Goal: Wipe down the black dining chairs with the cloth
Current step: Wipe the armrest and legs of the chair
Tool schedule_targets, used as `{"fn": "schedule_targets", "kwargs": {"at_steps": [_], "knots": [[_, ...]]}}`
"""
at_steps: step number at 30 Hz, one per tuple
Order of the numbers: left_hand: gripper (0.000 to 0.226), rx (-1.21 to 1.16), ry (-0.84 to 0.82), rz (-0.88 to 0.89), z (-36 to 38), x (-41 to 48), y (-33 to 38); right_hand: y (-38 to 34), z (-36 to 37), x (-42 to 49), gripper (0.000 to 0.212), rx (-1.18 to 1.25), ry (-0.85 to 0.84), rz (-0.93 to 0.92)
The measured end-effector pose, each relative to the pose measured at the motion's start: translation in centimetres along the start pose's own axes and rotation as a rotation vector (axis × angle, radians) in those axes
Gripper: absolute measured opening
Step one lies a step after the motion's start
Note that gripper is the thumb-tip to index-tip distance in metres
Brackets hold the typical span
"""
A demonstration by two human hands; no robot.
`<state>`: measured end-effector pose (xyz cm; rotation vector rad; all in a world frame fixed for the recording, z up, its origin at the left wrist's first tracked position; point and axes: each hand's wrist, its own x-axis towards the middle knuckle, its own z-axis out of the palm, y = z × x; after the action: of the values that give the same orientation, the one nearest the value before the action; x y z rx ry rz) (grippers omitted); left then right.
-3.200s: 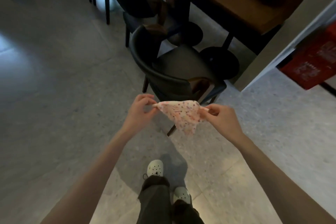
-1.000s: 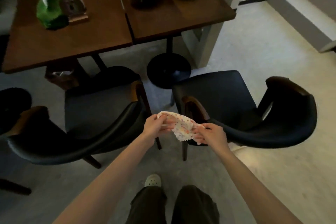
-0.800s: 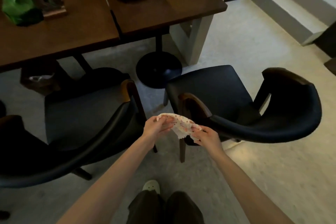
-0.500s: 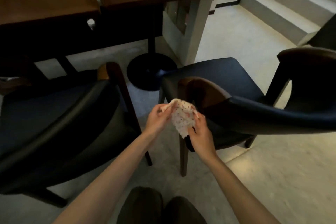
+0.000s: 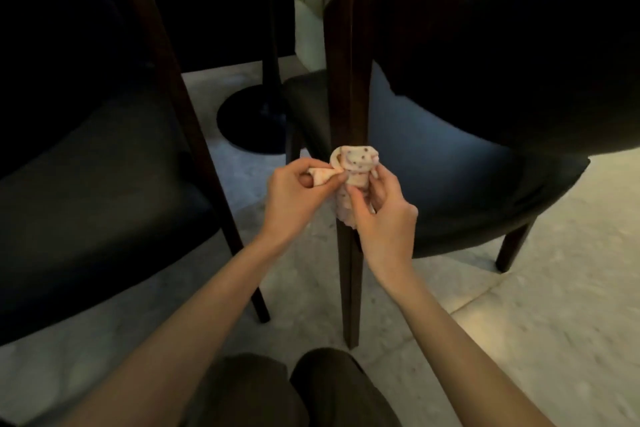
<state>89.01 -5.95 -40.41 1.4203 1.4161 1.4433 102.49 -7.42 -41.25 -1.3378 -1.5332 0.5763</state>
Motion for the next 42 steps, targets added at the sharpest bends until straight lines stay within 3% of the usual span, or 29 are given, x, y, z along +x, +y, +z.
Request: {"fn": "schedule_targets", "kwargs": {"at_steps": [3,8,12,16,22,26,30,33,35,42], "knots": [[0.012,0.034,-0.051,-0.053,0.6,-1.7,-3.1,2.9,0.1,-2.6,0.046,0.018,0.035,-0.013],[0.021,0.101,-0.112,-0.179,1.5,-4.1,-7.7,6.7,1.4,-8.1,0.029,-0.045,0.028,-0.193],[0.019,0.211,-0.141,-0.243,1.6,-6.4,-10.5,10.5,1.0,-12.2,0.008,0.012,0.042,0.077],[0.005,0.181,-0.21,-0.274,1.0,-8.3,-11.9,12.8,-0.5,-13.2,0.006,0.081,-0.006,0.207],[0.008,-0.011,-0.215,-0.446,-0.2,-8.9,-13.3,14.4,-1.2,-14.2,0.015,0.127,-0.017,0.325],[0.008,-0.194,-0.076,-0.448,0.4,-8.1,-12.3,13.8,-1.2,-12.6,0.015,0.207,0.085,0.335],[0.015,-0.35,-0.009,-0.396,2.3,-7.4,-11.3,12.7,1.0,-11.1,0.031,0.371,-0.014,0.332],[0.029,-0.334,-0.058,-0.319,4.5,-8.0,-11.5,12.4,2.7,-10.9,0.035,0.368,-0.094,0.271],[0.026,-0.306,-0.057,-0.268,5.8,-8.5,-11.9,12.7,3.2,-10.7,0.034,0.306,-0.085,0.225],[0.025,-0.265,-0.028,-0.304,7.4,-10.5,-16.2,17.2,2.9,-11.5,0.037,0.114,-0.167,0.115]]}}
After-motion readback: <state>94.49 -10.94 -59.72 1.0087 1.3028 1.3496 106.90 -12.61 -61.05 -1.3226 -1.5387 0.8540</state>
